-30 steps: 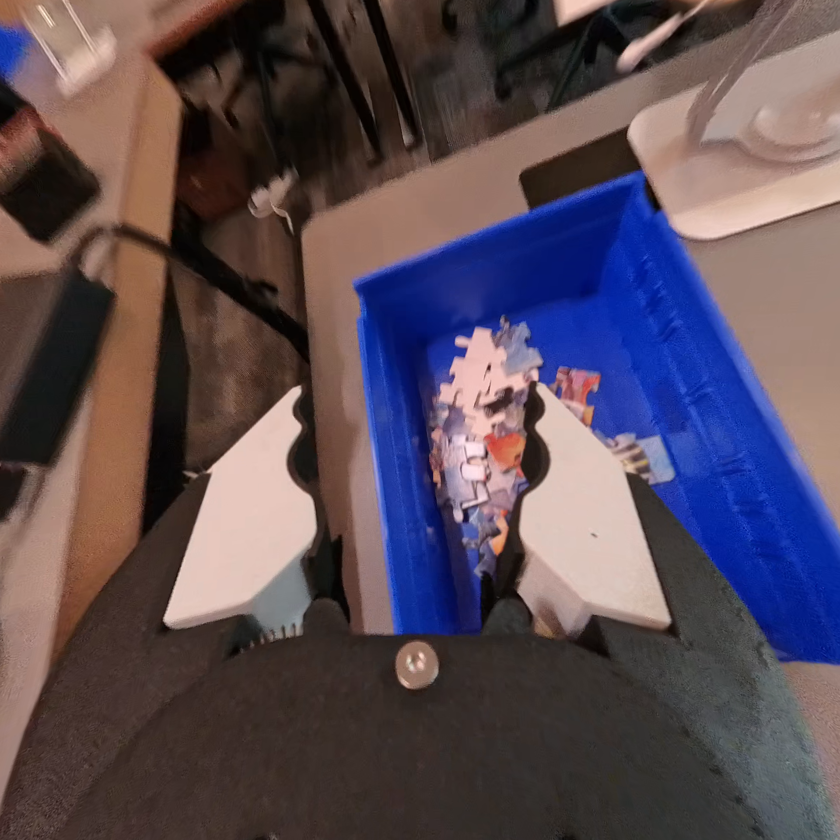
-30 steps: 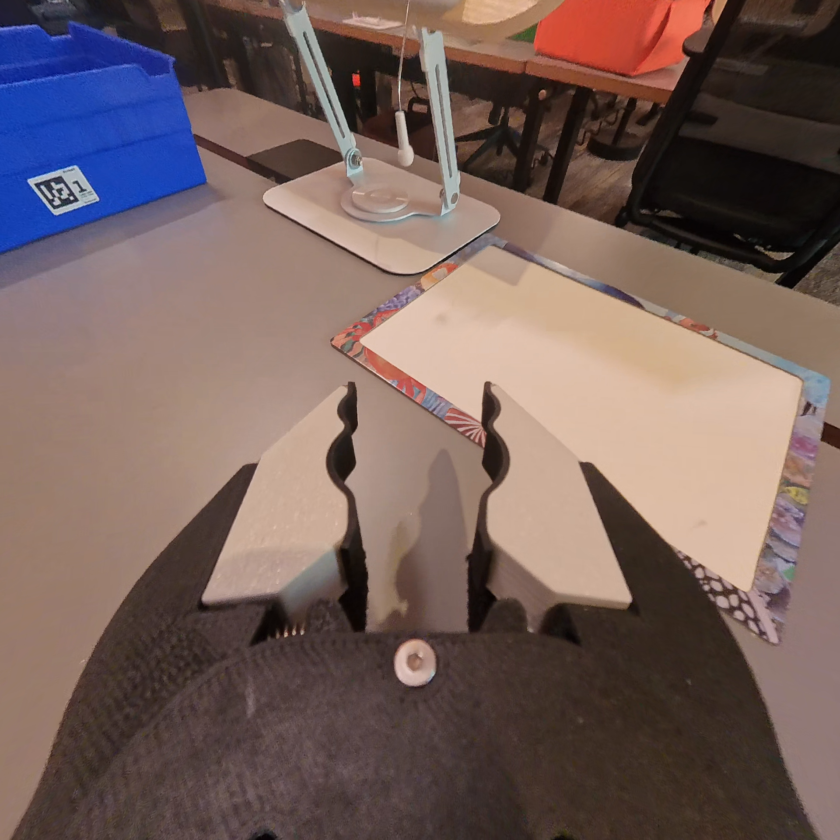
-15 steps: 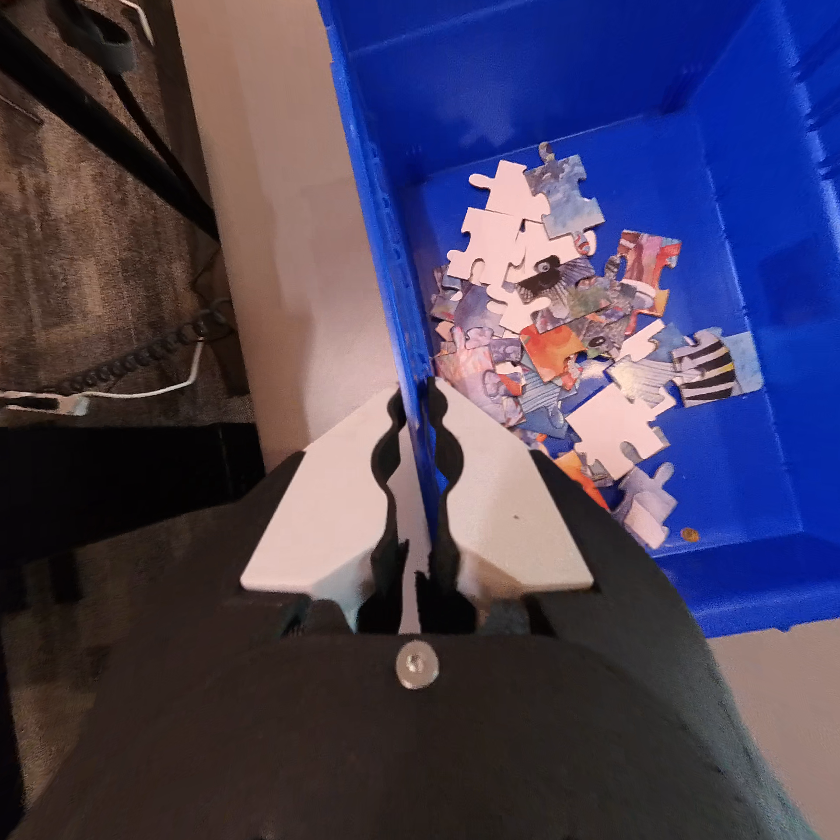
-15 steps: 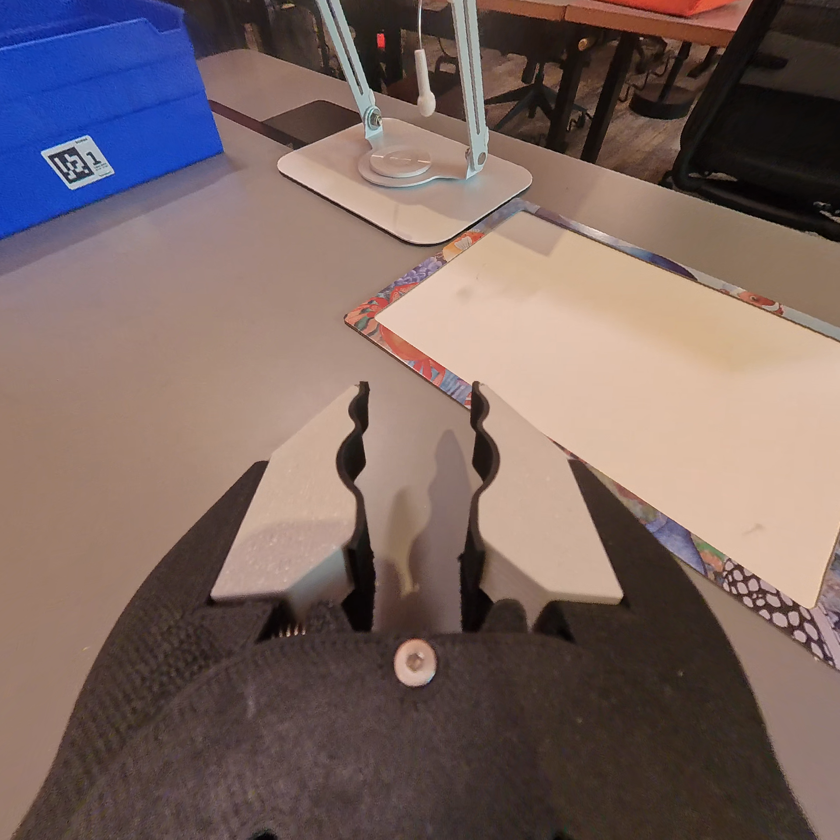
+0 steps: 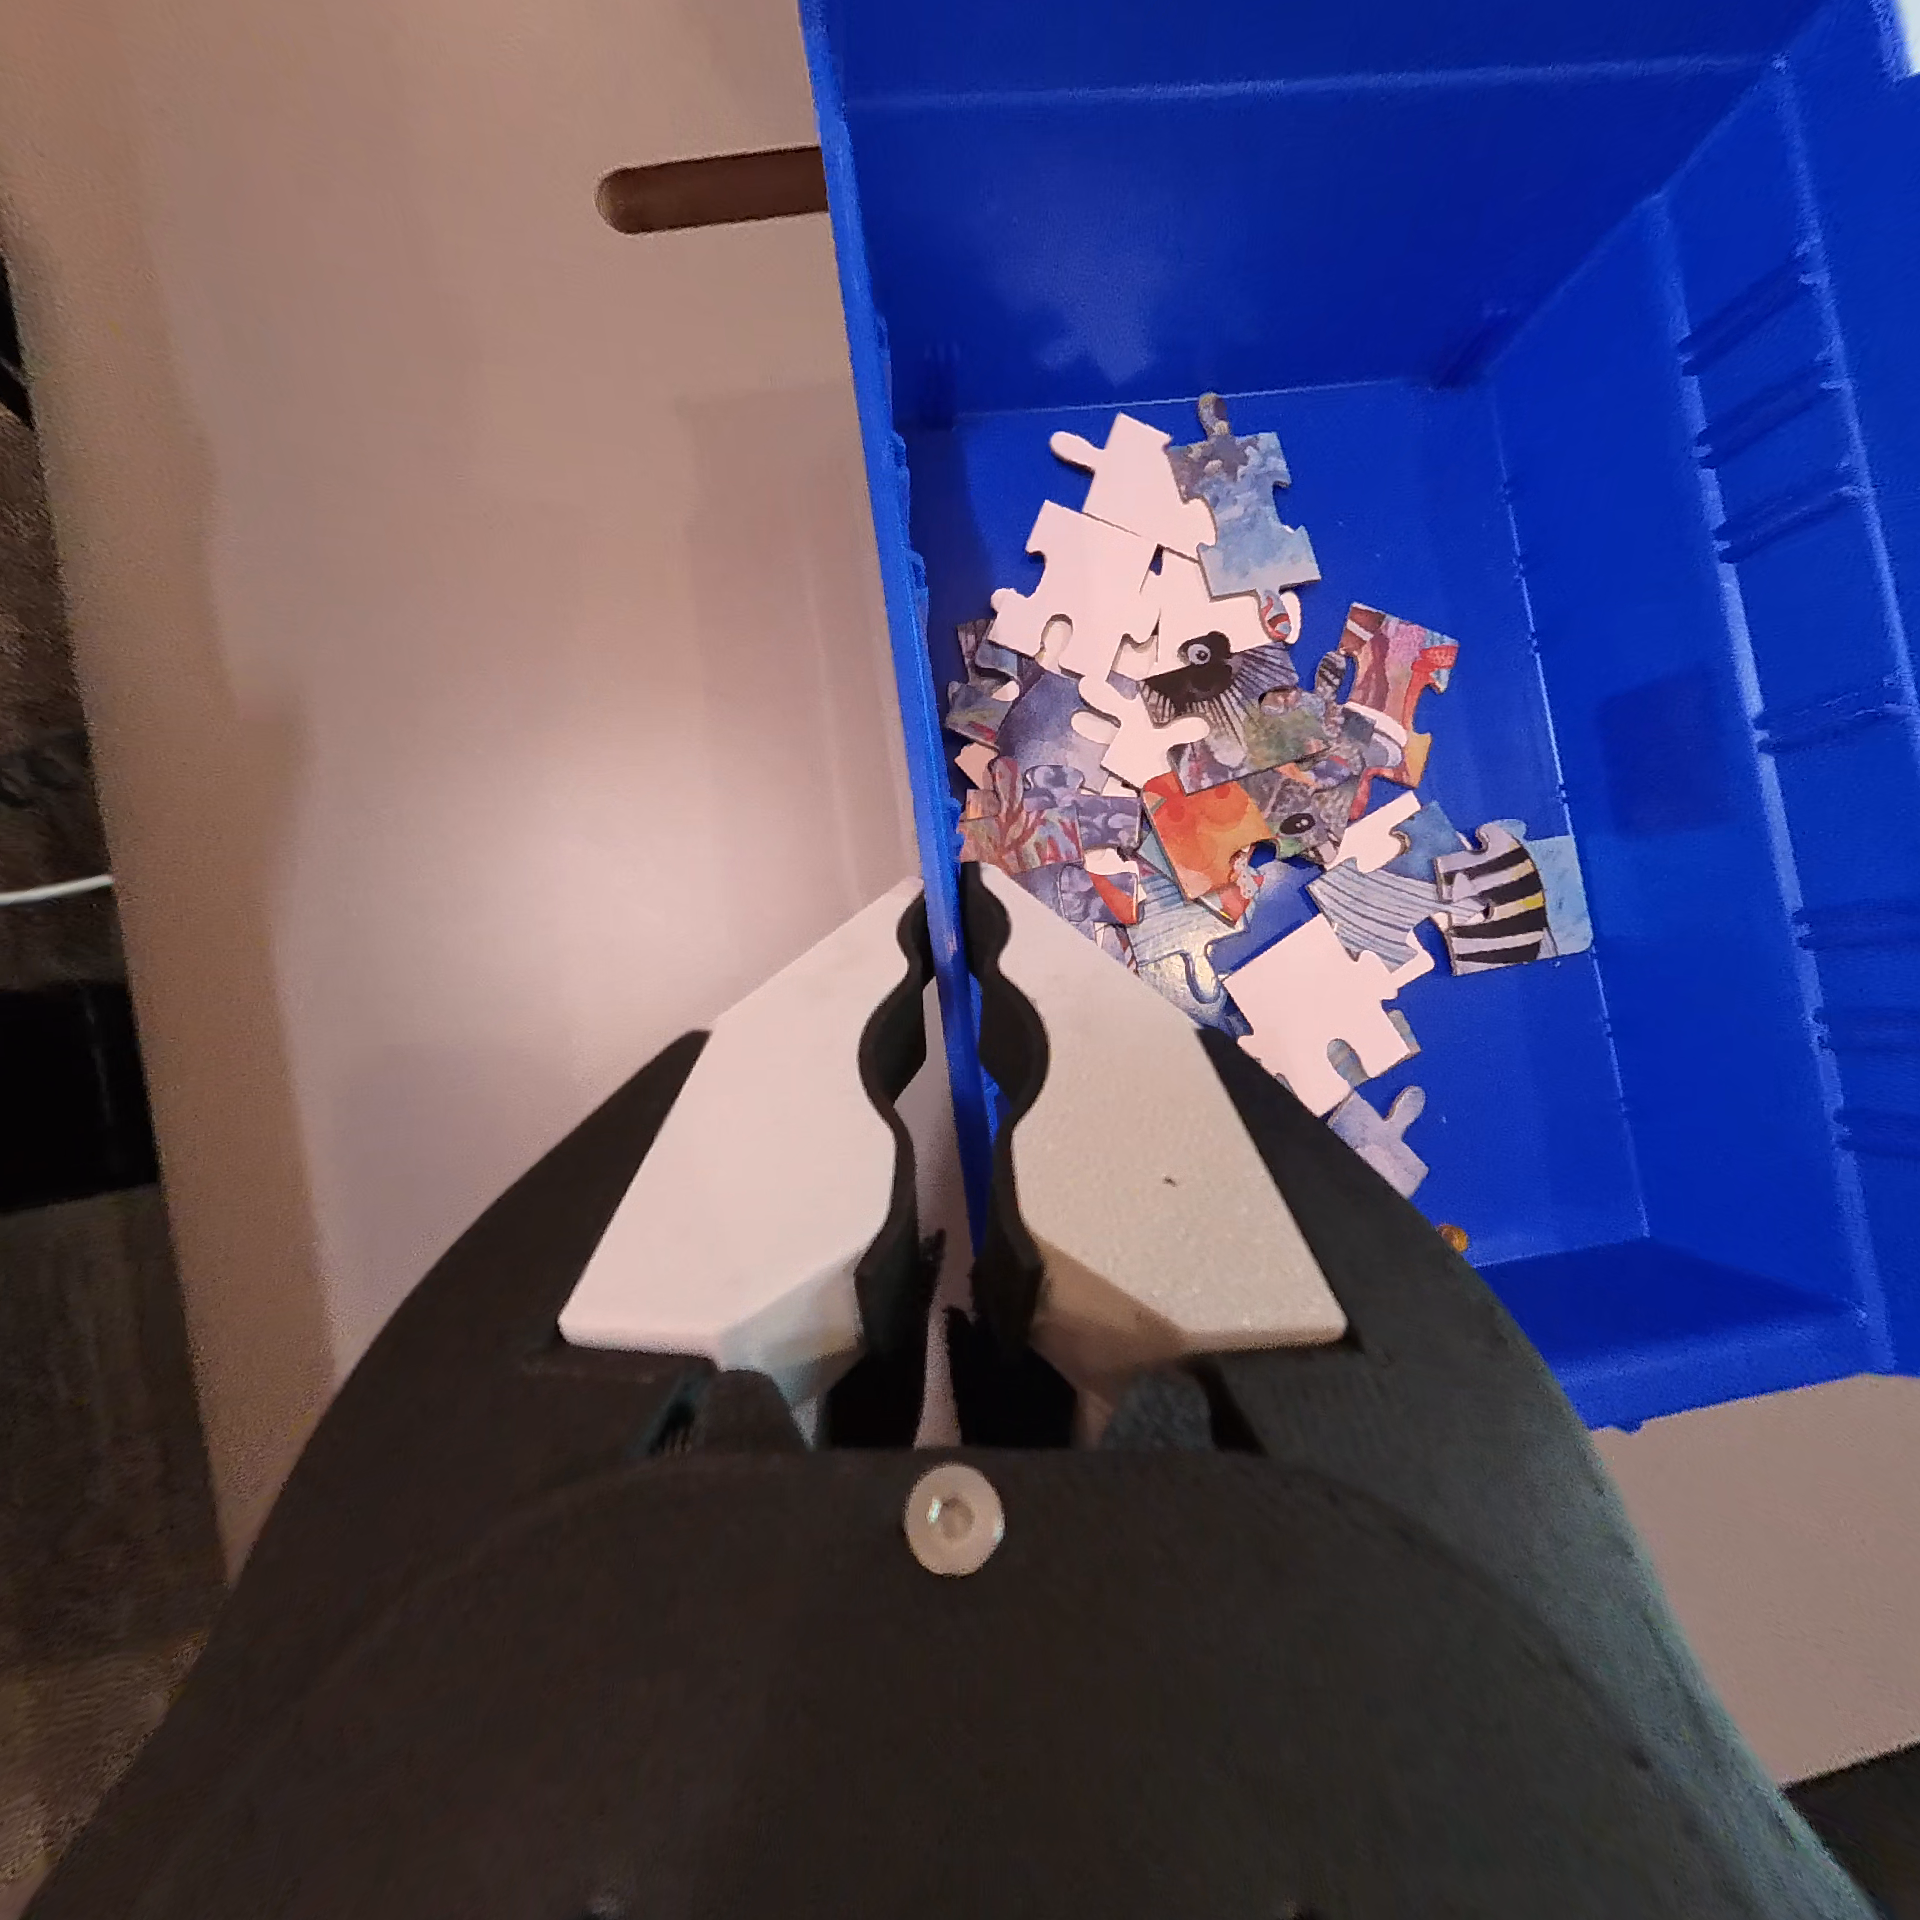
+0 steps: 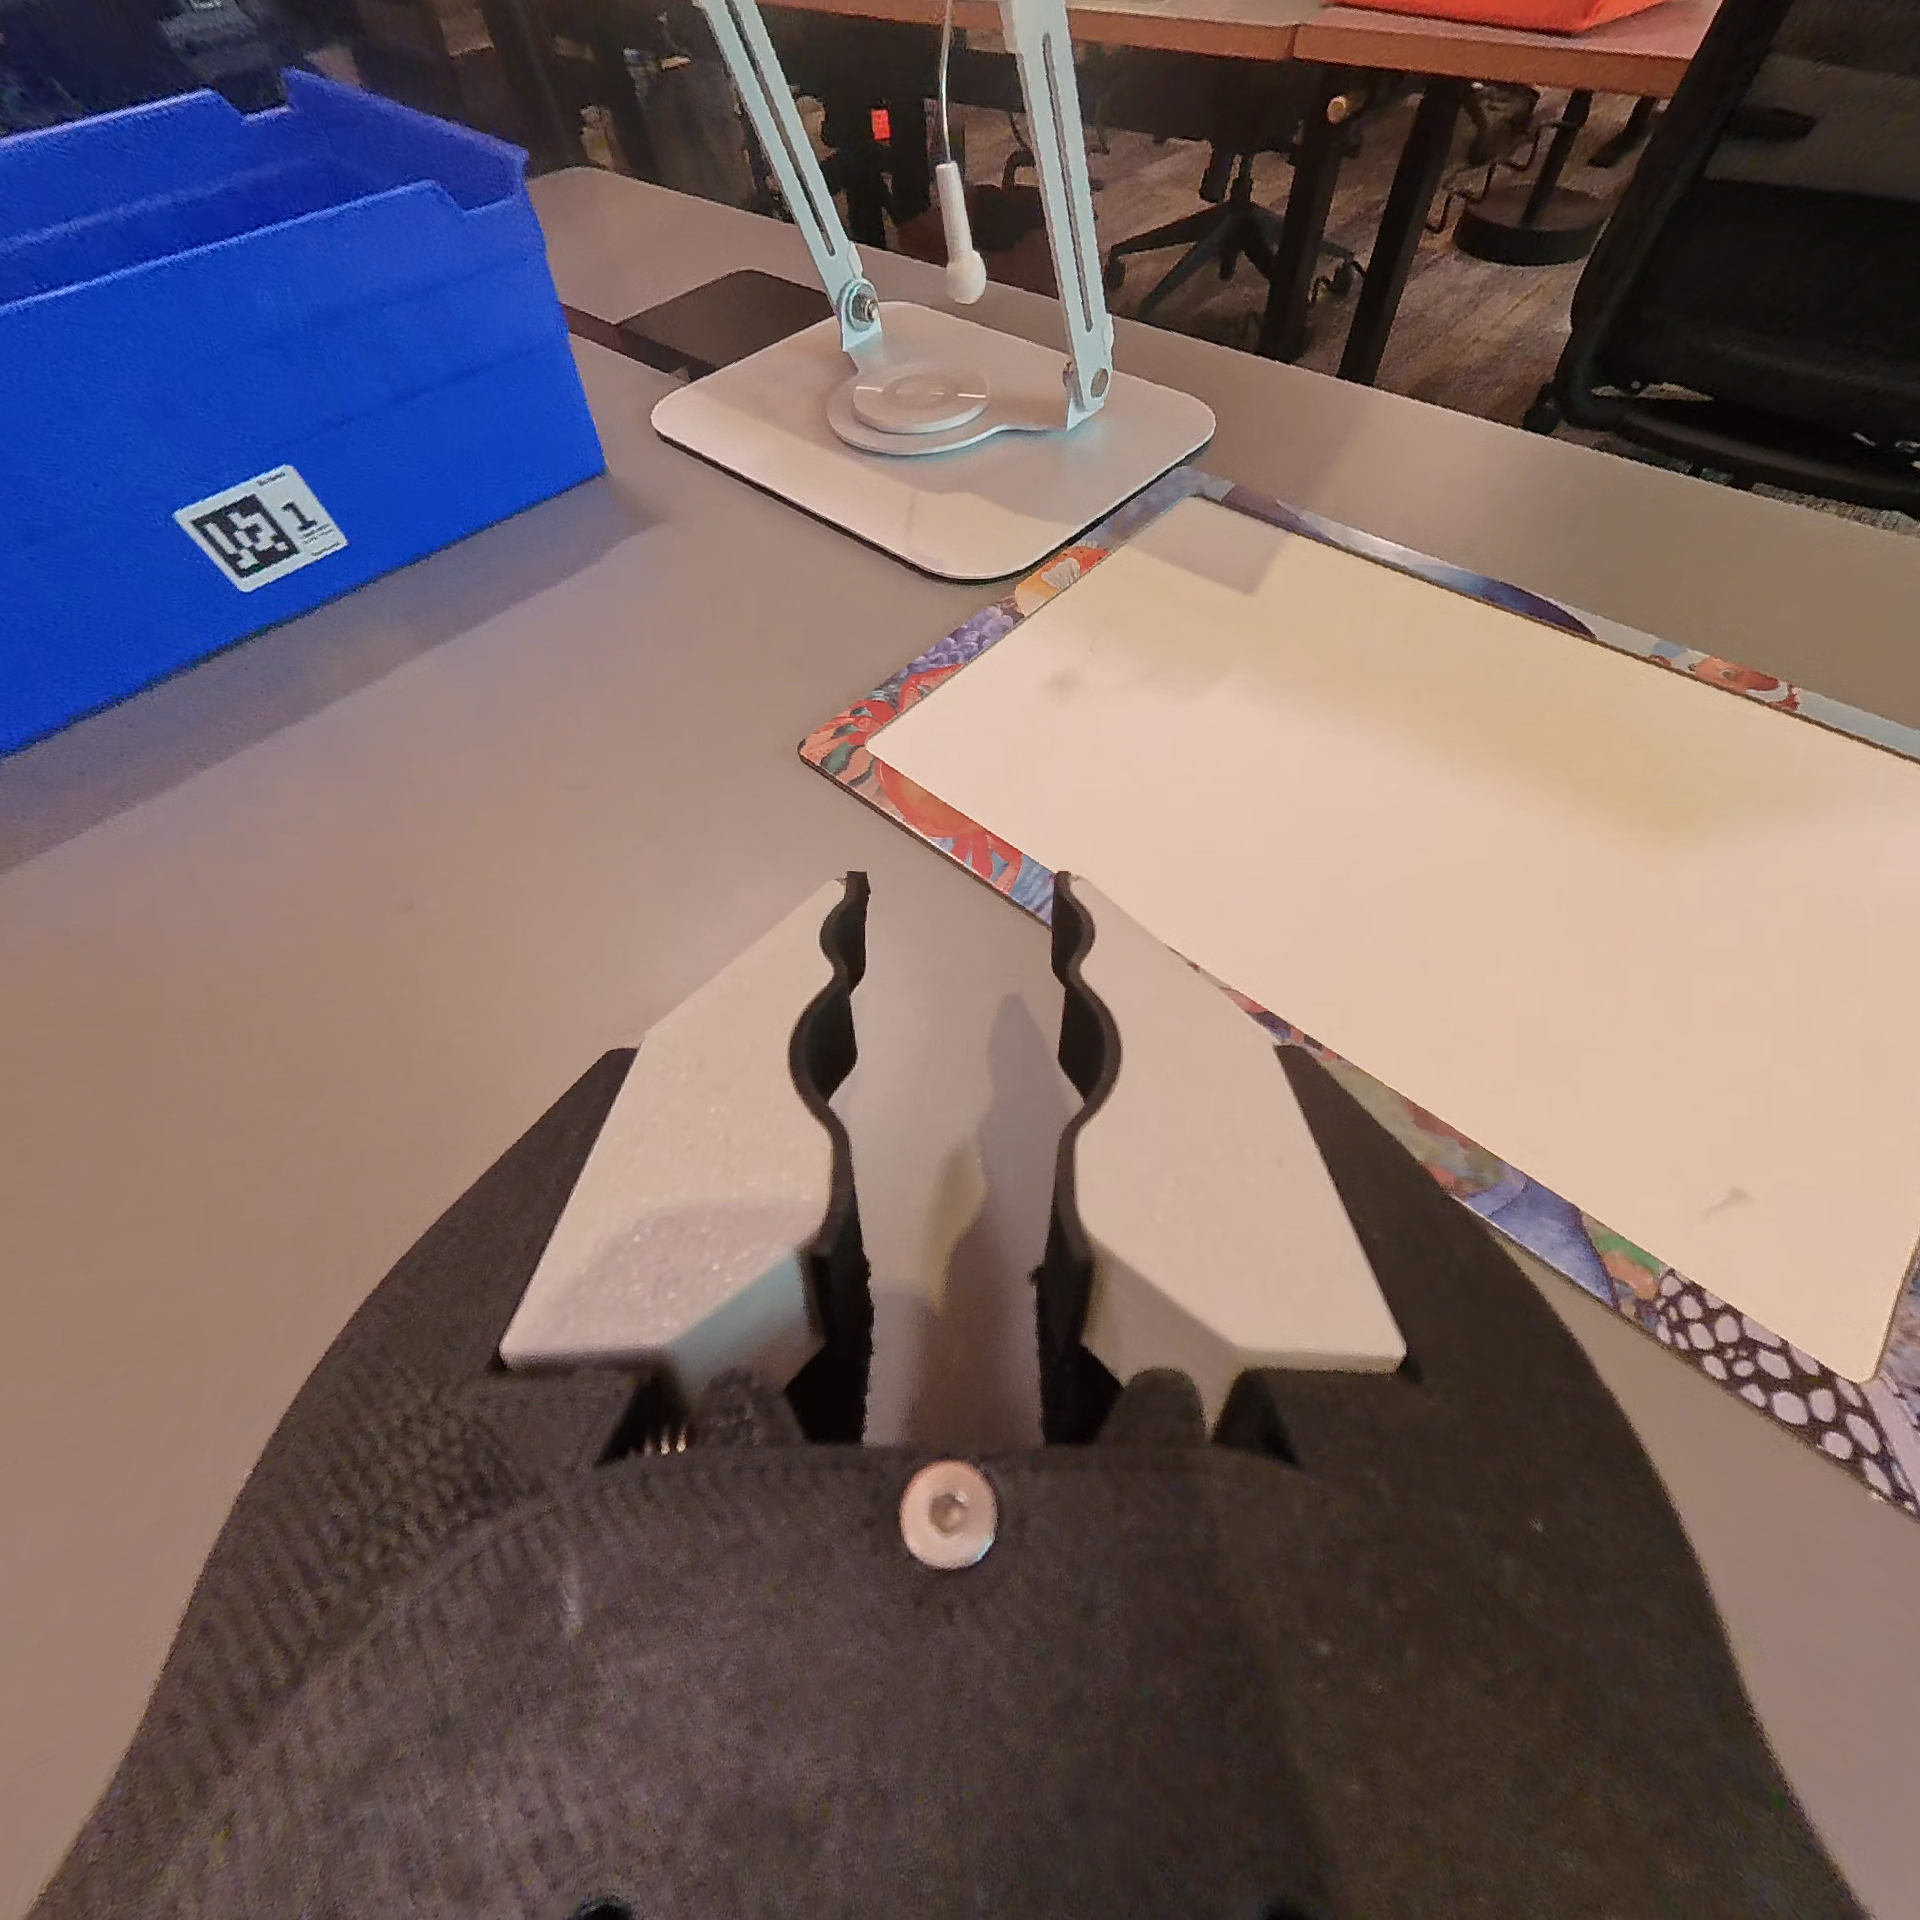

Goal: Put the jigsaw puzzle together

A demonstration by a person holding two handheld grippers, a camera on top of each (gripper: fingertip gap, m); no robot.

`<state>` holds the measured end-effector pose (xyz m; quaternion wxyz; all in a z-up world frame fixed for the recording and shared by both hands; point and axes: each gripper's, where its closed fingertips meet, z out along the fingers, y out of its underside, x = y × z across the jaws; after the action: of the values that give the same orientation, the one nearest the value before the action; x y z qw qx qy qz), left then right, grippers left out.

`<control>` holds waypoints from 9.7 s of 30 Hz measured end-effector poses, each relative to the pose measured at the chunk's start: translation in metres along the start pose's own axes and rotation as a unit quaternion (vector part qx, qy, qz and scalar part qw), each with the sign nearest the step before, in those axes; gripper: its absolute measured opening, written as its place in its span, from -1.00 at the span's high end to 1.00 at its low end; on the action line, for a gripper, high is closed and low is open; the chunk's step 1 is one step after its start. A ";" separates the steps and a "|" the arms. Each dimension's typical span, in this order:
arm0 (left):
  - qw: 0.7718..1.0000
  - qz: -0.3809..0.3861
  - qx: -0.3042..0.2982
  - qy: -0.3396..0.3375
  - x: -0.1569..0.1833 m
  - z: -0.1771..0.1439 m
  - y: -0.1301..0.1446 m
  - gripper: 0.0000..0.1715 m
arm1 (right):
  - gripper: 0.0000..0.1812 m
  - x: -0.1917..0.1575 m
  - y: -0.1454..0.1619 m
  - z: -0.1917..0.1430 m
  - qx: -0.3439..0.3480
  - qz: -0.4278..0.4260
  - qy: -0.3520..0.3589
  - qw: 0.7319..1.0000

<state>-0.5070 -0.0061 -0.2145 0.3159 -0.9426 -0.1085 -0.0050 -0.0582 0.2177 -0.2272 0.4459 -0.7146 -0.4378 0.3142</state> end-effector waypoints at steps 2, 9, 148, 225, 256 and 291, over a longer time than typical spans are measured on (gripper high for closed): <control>1.000 -0.019 0.006 0.000 0.009 -0.001 0.003 0.99 | 0.64 -0.003 0.000 0.000 0.000 -0.001 -0.003 1.000; 0.998 -0.024 0.018 0.059 0.058 -0.005 0.011 0.95 | 0.60 -0.018 -0.008 -0.001 0.008 -0.011 -0.017 1.000; 0.726 0.224 0.650 0.000 0.314 -0.169 -0.125 0.75 | 0.88 -0.083 -0.190 -0.096 0.396 -0.039 0.002 0.917; 0.999 -0.031 0.035 0.008 -0.073 -0.046 -0.024 0.40 | 0.19 -0.289 -0.114 0.211 -0.173 0.046 -0.267 0.947; 0.916 0.381 0.095 0.082 0.353 0.049 -0.052 0.09 | 0.08 -0.020 -0.042 -0.026 -0.027 -0.194 0.155 0.968; 0.859 0.396 -0.099 0.310 0.383 0.042 0.064 0.33 | 0.34 -0.122 0.021 0.016 -0.217 -0.168 -0.295 0.915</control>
<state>-0.1219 0.0464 -0.2559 0.2137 -0.8821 0.3785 -0.1817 -0.1159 0.1083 -0.2457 0.1769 -0.5844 -0.7207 0.3283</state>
